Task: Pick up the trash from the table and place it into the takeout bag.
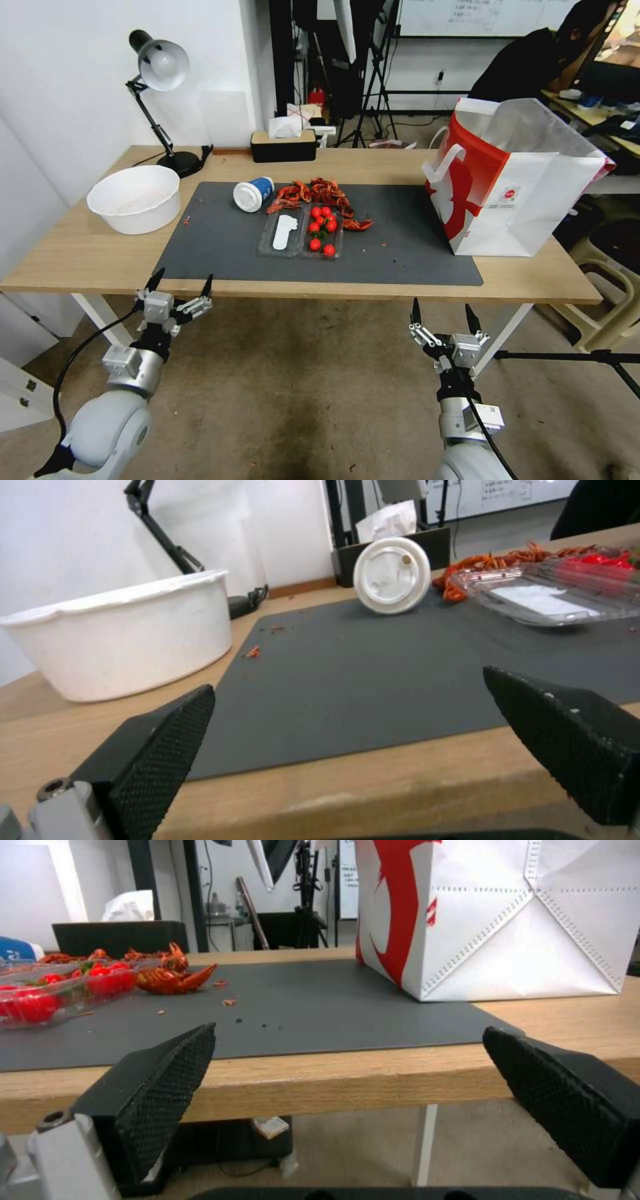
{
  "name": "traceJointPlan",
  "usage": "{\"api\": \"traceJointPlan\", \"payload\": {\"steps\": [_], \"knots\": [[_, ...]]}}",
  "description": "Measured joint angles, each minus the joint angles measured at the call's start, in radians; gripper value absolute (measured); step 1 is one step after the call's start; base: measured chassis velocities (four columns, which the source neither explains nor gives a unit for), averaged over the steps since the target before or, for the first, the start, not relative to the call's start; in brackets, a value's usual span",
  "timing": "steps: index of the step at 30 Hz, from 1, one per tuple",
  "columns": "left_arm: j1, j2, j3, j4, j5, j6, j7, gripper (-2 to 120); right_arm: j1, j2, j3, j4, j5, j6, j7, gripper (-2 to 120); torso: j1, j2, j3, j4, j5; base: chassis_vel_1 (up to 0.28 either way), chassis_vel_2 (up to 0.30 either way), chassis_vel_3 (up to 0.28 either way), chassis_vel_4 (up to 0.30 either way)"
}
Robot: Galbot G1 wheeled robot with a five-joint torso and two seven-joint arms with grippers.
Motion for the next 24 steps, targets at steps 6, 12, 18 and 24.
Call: {"api": "traceJointPlan", "payload": {"steps": [6, 12, 18, 24], "knots": [[0.025, -0.011, -0.002, 0.005, 0.01, -0.033, 0.001, 100, 0.001, 0.001, 0.0, 0.0, 0.0, 0.0, 0.001, 100, 0.0, 0.0, 0.0, 0.0, -0.0001, 0.0, 0.0, 0.0, 0.0], [0.03, -0.016, -0.005, 0.022, 0.024, -0.062, 0.003, 100, 0.0, 0.002, 0.0, 0.0, 0.0, 0.0, 0.001, 100, 0.0, 0.0, 0.0, 0.0, -0.0001, 0.0, 0.0, 0.0, 0.0], [0.03, -0.016, -0.005, 0.028, 0.025, -0.067, 0.004, 100, -0.001, 0.003, 0.0, 0.0, 0.0, 0.0, 0.001, 100, 0.0, 0.0, 0.0, 0.0, -0.0001, 0.0, 0.0, 0.0, 0.0], [0.025, -0.016, -0.004, 0.031, 0.026, -0.067, 0.004, 100, -0.002, 0.004, 0.0, 0.0, 0.0, 0.0, 0.001, 100, 0.0, 0.0, 0.0, 0.0, 0.0, 0.0, 0.0, 0.0, 0.0]]}}
